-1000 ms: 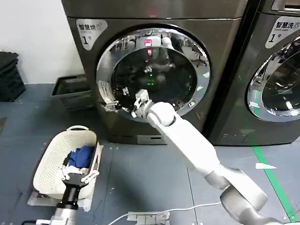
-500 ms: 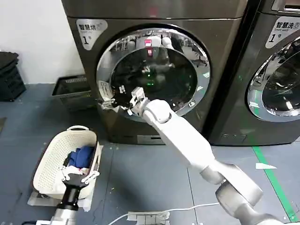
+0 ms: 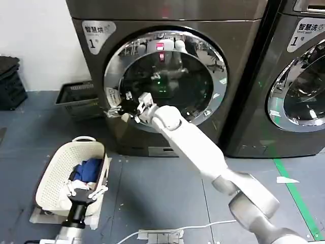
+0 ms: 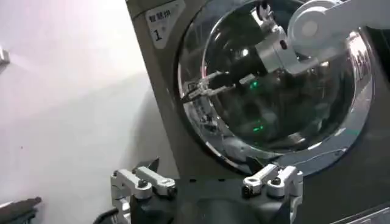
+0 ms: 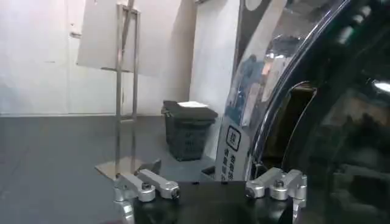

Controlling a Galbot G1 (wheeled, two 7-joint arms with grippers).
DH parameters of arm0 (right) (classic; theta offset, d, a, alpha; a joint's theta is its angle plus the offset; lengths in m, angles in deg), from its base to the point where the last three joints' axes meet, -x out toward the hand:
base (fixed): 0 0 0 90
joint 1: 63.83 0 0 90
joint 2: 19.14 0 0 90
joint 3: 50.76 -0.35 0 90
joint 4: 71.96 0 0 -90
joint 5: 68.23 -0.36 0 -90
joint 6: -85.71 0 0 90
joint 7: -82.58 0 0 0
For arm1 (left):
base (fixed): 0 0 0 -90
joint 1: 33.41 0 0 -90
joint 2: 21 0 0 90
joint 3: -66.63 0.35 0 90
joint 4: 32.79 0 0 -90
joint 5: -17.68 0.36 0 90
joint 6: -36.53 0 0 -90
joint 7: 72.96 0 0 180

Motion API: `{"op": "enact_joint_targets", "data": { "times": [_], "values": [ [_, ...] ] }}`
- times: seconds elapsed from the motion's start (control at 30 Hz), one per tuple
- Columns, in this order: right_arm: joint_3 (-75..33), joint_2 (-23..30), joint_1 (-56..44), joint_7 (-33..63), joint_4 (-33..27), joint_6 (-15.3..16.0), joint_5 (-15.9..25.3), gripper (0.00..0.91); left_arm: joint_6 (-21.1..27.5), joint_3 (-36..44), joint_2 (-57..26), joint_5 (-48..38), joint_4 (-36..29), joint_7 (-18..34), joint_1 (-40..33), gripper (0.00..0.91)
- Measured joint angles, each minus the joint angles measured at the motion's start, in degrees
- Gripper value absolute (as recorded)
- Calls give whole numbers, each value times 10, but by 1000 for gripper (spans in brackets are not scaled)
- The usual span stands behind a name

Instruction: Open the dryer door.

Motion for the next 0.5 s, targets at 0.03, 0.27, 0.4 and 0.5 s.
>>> {"op": "enact_joint_targets", "data": {
  "times": [0.03,0.27,0.4,0.5],
  "values": [
    [0,-1,0,-7,0,-1,0,907,0,0,0,0,0,0,0,907],
    [7,-16,-5,-65,13,-7,-3,907,0,0,-1,-1,0,0,0,907],
    [15,-27,-9,-87,27,-9,-16,907,4,-2,-5,-5,-2,0,0,907],
    [21,-36,-10,-97,37,-9,-30,907,12,-7,-8,-15,-7,0,1,907]
  ]
}}
